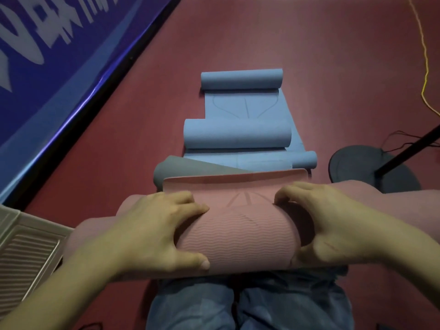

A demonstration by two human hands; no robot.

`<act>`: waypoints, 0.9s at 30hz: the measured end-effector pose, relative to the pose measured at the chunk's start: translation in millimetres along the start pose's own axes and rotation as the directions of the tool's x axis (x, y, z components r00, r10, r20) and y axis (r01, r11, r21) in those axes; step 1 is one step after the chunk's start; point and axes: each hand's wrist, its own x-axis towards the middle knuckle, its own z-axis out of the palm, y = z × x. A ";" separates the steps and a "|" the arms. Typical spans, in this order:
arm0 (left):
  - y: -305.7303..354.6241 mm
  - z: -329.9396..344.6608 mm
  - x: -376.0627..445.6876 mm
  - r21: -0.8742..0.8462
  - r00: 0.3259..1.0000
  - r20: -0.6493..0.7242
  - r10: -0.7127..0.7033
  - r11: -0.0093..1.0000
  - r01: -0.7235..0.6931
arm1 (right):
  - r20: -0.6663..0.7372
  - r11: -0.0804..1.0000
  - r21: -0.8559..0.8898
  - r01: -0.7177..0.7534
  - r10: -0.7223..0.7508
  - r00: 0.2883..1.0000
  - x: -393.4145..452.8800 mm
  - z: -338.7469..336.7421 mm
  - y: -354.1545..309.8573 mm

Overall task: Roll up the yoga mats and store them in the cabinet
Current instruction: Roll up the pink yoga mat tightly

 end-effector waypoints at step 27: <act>33.6 -6.8 14.5 0.120 0.908 0.384 -0.169 0.984 0.133 | 0.132 0.979 -0.195 0.062 -0.036 0.991 -8.3 15.9 -0.6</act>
